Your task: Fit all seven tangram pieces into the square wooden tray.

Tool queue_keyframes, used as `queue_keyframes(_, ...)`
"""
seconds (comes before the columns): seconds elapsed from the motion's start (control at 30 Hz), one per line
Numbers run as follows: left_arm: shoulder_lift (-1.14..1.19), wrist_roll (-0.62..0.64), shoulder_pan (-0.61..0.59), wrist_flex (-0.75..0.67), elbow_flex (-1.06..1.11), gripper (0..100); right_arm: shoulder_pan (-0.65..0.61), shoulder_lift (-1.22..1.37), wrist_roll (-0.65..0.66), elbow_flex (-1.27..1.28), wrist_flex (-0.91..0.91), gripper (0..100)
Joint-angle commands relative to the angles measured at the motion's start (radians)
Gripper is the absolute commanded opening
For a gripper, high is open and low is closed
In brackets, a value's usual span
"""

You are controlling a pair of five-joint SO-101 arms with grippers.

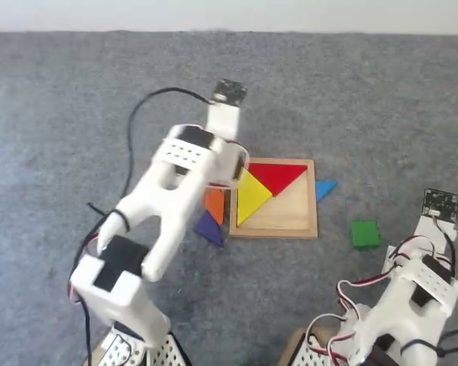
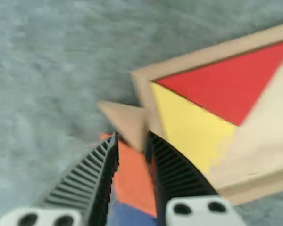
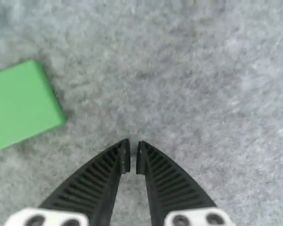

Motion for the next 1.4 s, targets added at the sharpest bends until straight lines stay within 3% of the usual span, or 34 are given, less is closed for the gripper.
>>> queue_keyframes(0.0, 0.020, 0.032, 0.048, -0.023, -0.053, 12, -0.005, -0.028, 0.017, -0.008, -0.019, 4.2)
queue_keyframes(0.27, 0.023, 0.068, 0.002, -0.015, -0.071, 14, -0.010, -0.028, 0.017, -0.008, -0.019, 4.2)
queue_keyframes(0.43, -0.064, 0.060, -0.015, 0.098, -0.065, 14, -0.010, -0.028, 0.017, -0.008, -0.019, 4.2)
queue_keyframes(0.63, -0.101, -0.081, -0.054, 0.199, -0.030, 14, -0.012, -0.027, 0.017, -0.008, -0.019, 4.2)
queue_keyframes(0.8, -0.098, -0.170, -0.061, 0.121, 0.110, 14, -0.012, -0.027, 0.017, -0.008, -0.019, 4.2)
queue_keyframes(0.97, -0.097, -0.181, -0.066, 0.026, 0.193, 14, -0.012, -0.027, 0.018, -0.008, -0.019, 4.2)
queue_keyframes(1.37, 0.098, -0.207, -0.077, 0.052, 0.111, 13, -0.012, -0.027, 0.018, -0.008, -0.019, 4.2)
